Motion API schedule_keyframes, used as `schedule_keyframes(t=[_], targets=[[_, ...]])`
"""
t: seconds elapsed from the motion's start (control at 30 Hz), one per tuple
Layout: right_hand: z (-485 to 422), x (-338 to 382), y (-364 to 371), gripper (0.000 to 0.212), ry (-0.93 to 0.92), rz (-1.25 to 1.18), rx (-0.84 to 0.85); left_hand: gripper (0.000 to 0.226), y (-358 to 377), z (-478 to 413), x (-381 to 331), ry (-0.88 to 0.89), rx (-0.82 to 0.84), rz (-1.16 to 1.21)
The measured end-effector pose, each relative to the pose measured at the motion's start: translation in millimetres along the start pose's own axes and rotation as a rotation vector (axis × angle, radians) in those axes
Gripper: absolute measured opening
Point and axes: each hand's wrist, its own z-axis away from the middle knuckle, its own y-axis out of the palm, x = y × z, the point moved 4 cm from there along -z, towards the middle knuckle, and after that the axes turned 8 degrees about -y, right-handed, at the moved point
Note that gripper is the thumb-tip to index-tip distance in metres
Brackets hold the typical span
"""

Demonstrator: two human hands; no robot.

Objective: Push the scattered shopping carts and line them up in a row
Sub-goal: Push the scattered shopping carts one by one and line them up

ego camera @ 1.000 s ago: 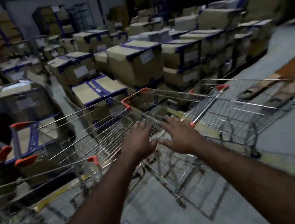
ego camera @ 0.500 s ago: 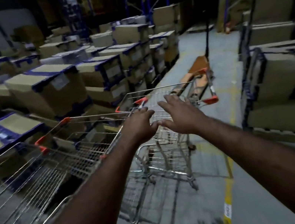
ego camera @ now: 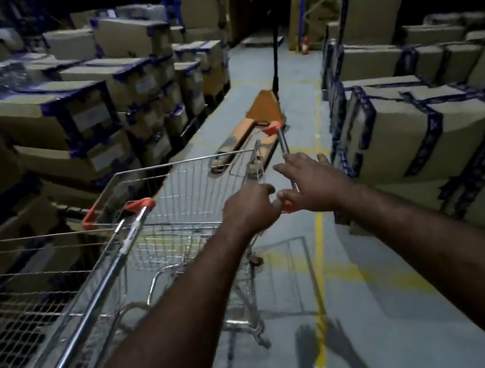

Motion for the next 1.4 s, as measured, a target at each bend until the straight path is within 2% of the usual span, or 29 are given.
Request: schedule_keyframes(t=[0.1, 0.33, 0.5, 0.6, 0.7, 0.8, 1.03, 1.13, 1.2, 1.3, 1.4], targets=[[-26.4, -43.9, 18.1, 0.062, 0.008, -0.007, 0.026, 0.033, 32.1, -39.9, -27.2, -0.009, 0.053, 0.054], [-95.0, -131.6, 60.2, 0.051, -0.058, -0.003, 0.146, 0.050, 100.2, -117.9, -46.4, -0.155, 0.114, 0.017], [-158.4, -178.8, 91.3, 0.057, -0.286, 0.161, 0.305, 0.059, 153.5, -163.5, -64.2, -0.411, 0.178, 0.089], [-181.5, -197.8, 109.7, 0.055, -0.447, 0.323, 0.390, 0.051, 176.6, -173.4, -75.2, -0.589, 0.175, 0.075], [-195.7, -209.7, 125.5, 0.054, -0.589, 0.344, 0.373, 0.050, 185.6, -177.2, -77.0, -0.636, 0.138, -0.001], [-207.0, -209.6, 133.4, 0.039, -0.735, 0.318, 0.323, 0.057, 176.8, -175.7, -76.9, -0.625, 0.133, -0.069], [-227.1, -195.4, 135.6, 0.020, -0.918, 0.103, 0.294, 0.066, 158.6, -154.0, -56.2, -0.635, 0.073, -0.190], [-244.1, -181.2, 140.7, 0.020, -0.923, 0.053, 0.290, 0.057, 146.7, -141.4, -22.2, -0.700, 0.068, -0.215], [-259.5, -176.6, 146.8, 0.032, -0.904, 0.013, 0.284, 0.044, 134.3, -136.6, 6.1, -0.749, 0.072, -0.236], [-293.7, -193.2, 158.7, 0.058, -0.775, 0.042, 0.228, 0.031, 117.0, -134.3, 50.8, -0.824, 0.132, -0.330], [-338.1, -210.7, 173.3, 0.063, -0.623, 0.077, 0.184, 0.026, 106.5, -137.9, 95.3, -0.874, 0.171, -0.387]])
